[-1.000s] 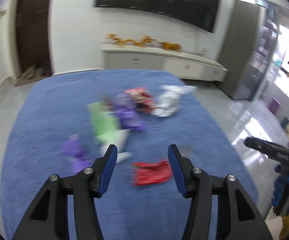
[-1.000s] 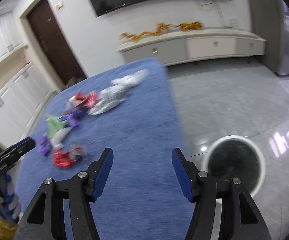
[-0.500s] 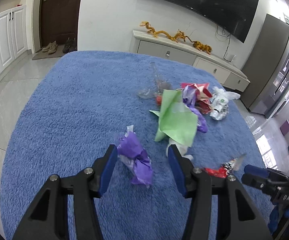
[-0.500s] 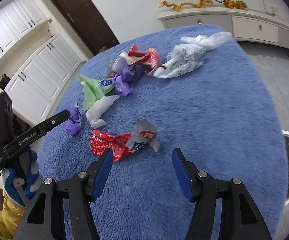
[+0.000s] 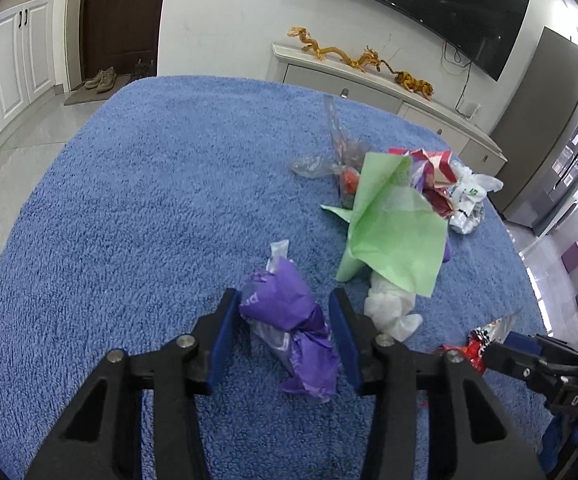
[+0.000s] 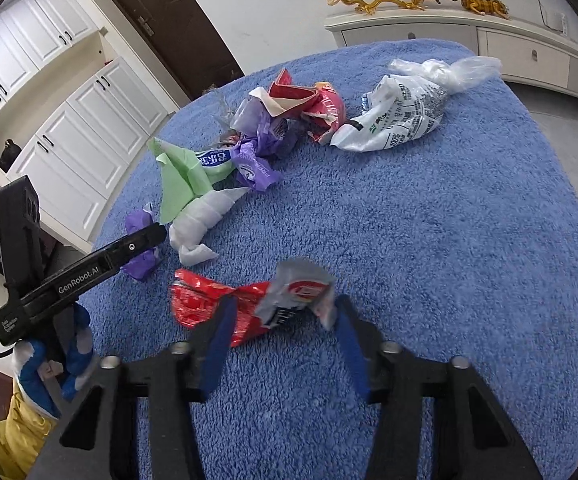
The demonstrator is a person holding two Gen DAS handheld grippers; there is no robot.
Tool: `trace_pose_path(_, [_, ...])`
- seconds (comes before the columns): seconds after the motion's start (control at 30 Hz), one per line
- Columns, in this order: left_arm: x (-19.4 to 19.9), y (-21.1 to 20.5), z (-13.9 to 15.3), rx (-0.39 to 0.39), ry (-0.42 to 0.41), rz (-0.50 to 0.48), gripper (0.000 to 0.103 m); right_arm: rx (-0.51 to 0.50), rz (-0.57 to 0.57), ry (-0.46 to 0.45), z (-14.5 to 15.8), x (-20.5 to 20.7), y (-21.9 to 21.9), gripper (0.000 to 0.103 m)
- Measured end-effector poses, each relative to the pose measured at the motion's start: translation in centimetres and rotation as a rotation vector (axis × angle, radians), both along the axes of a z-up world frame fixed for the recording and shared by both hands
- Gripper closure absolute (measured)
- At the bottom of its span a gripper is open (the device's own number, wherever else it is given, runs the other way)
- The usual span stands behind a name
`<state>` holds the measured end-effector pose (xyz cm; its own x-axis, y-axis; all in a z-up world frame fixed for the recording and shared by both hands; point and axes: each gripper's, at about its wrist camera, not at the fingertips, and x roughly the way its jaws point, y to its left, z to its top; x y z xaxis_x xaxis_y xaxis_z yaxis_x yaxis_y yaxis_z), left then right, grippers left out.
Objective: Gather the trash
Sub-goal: 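Return both grippers to the table and grasp the purple wrapper with the left, then grasp the red-and-silver wrapper with the right gripper while the left holds the purple wrapper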
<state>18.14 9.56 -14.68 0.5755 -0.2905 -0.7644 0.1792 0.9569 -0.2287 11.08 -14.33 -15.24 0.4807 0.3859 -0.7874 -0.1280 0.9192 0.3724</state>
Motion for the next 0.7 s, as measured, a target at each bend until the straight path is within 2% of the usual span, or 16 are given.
trace_pose_path(0.07, [-0.1, -0.2, -0.1, 0.008, -0.006, 0.000, 0.061, 0.001, 0.000, -0.007, -0.1, 0.1, 0.1, 0.067])
trace_pose_path(0.27, [-0.1, -0.3, -0.2, 0.000, -0.018, 0.003, 0.067, 0.025, -0.015, -0.033, 0.1, -0.5, -0.6, 0.074])
trace_pose_path(0.7, [-2.3, 0.6, 2.1, 0.009, -0.062, 0.025, 0.068, -0.003, 0.005, -0.109, 2.1, -2.8, -1.2, 0.077])
